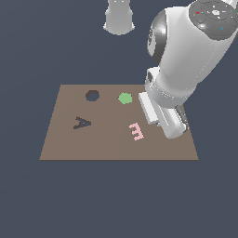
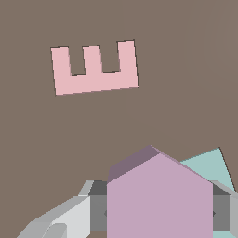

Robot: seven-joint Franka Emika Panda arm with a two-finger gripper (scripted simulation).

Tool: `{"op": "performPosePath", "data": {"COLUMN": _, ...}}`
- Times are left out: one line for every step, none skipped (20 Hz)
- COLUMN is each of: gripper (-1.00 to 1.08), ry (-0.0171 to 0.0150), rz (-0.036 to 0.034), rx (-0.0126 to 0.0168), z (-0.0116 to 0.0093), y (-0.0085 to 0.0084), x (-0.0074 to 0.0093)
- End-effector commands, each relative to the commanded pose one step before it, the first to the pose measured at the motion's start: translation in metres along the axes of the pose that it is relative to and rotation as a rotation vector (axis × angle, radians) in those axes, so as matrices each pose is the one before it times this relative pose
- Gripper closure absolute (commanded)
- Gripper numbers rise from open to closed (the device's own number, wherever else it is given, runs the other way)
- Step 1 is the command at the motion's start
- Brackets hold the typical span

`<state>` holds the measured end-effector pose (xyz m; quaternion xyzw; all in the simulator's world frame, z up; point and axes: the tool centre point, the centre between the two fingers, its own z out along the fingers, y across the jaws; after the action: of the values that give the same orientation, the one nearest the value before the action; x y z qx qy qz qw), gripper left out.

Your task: Insert a designated object into the corresponding slot on a board.

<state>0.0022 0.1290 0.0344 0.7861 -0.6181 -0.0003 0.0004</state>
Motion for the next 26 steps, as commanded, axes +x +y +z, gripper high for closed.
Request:
{"op": "performPosePath", "data": {"gripper": 1.08, "ry": 0.00029, "rz": -0.04261, "rx": 0.00070, "z": -0.00069, "y": 0.01449, "x": 0.01014}}
{"op": "performPosePath", "data": {"gripper": 1.08, "ry": 0.00002, "rz": -0.01894, "rx": 0.00005, "z": -0.00018, "y": 0.00637, "x": 0.00426}}
{"op": "performPosePath", "data": {"gripper": 1.08, "ry": 0.00002, "rz": -0.01969, "rx": 0.00005, "z": -0.00019, "y": 0.00661, "x": 0.00444}}
{"op": "performPosePath", "data": {"gripper": 1.08, "ry": 0.00002, "rz": -0.02040, "rx": 0.00005, "z": -0.00020, "y": 0.00684, "x": 0.00462}}
{"op": "performPosePath", "data": {"gripper": 1.08, "ry": 0.00002, "rz": -0.02110, "rx": 0.00006, "z": -0.00020, "y": 0.00706, "x": 0.00478}}
{"op": "performPosePath", "data": {"gripper": 1.08, "ry": 0.00002, "rz": -0.02175, "rx": 0.00006, "z": -0.00021, "y": 0.00728, "x": 0.00496}}
{"op": "performPosePath", "data": {"gripper": 1.08, "ry": 0.00002, "rz": -0.02204, "rx": 0.00006, "z": -0.00021, "y": 0.00737, "x": 0.00505}}
{"op": "performPosePath", "data": {"gripper": 1.08, "ry": 0.00002, "rz": -0.02193, "rx": 0.00006, "z": -0.00021, "y": 0.00733, "x": 0.00504}}
{"op": "performPosePath", "data": {"gripper": 1.08, "ry": 0.00002, "rz": -0.02179, "rx": 0.00006, "z": -0.00021, "y": 0.00728, "x": 0.00503}}
{"op": "performPosePath", "data": {"gripper": 1.08, "ry": 0.00002, "rz": -0.02165, "rx": 0.00006, "z": -0.00020, "y": 0.00722, "x": 0.00501}}
{"op": "performPosePath", "data": {"gripper": 1.08, "ry": 0.00002, "rz": -0.02146, "rx": 0.00006, "z": -0.00020, "y": 0.00716, "x": 0.00501}}
{"op": "performPosePath", "data": {"gripper": 1.08, "ry": 0.00002, "rz": -0.02128, "rx": 0.00005, "z": -0.00020, "y": 0.00709, "x": 0.00499}}
{"op": "performPosePath", "data": {"gripper": 1.08, "ry": 0.00002, "rz": -0.02107, "rx": 0.00005, "z": -0.00020, "y": 0.00702, "x": 0.00497}}
{"op": "performPosePath", "data": {"gripper": 1.08, "ry": 0.00002, "rz": -0.02083, "rx": 0.00005, "z": -0.00019, "y": 0.00694, "x": 0.00495}}
{"op": "performPosePath", "data": {"gripper": 1.08, "ry": 0.00002, "rz": -0.02057, "rx": 0.00005, "z": -0.00019, "y": 0.00684, "x": 0.00491}}
{"op": "performPosePath", "data": {"gripper": 1.08, "ry": 0.00002, "rz": -0.02026, "rx": 0.00004, "z": -0.00019, "y": 0.00674, "x": 0.00487}}
{"op": "performPosePath", "data": {"gripper": 1.08, "ry": 0.00002, "rz": -0.01988, "rx": 0.00004, "z": -0.00018, "y": 0.00661, "x": 0.00482}}
{"op": "performPosePath", "data": {"gripper": 1.08, "ry": 0.00002, "rz": -0.01941, "rx": 0.00004, "z": -0.00018, "y": 0.00645, "x": 0.00473}}
{"op": "performPosePath", "data": {"gripper": 1.08, "ry": 0.00002, "rz": -0.01878, "rx": 0.00004, "z": -0.00017, "y": 0.00624, "x": 0.00461}}
{"op": "performPosePath", "data": {"gripper": 1.08, "ry": 0.00002, "rz": -0.01798, "rx": 0.00003, "z": -0.00016, "y": 0.00597, "x": 0.00446}}
{"op": "performPosePath", "data": {"gripper": 1.08, "ry": 0.00002, "rz": -0.01711, "rx": 0.00003, "z": -0.00015, "y": 0.00567, "x": 0.00427}}
{"op": "performPosePath", "data": {"gripper": 1.08, "ry": 0.00002, "rz": -0.01627, "rx": 0.00003, "z": -0.00015, "y": 0.00539, "x": 0.00409}}
{"op": "performPosePath", "data": {"gripper": 1.08, "ry": 0.00001, "rz": -0.01544, "rx": 0.00002, "z": -0.00014, "y": 0.00511, "x": 0.00391}}
{"op": "performPosePath", "data": {"gripper": 1.08, "ry": 0.00001, "rz": -0.01462, "rx": 0.00002, "z": -0.00013, "y": 0.00485, "x": 0.00373}}
{"op": "performPosePath", "data": {"gripper": 1.08, "ry": 0.00001, "rz": -0.01383, "rx": 0.00002, "z": -0.00012, "y": 0.00458, "x": 0.00355}}
{"op": "performPosePath", "data": {"gripper": 1.08, "ry": 0.00001, "rz": -0.01305, "rx": 0.00002, "z": -0.00012, "y": 0.00431, "x": 0.00338}}
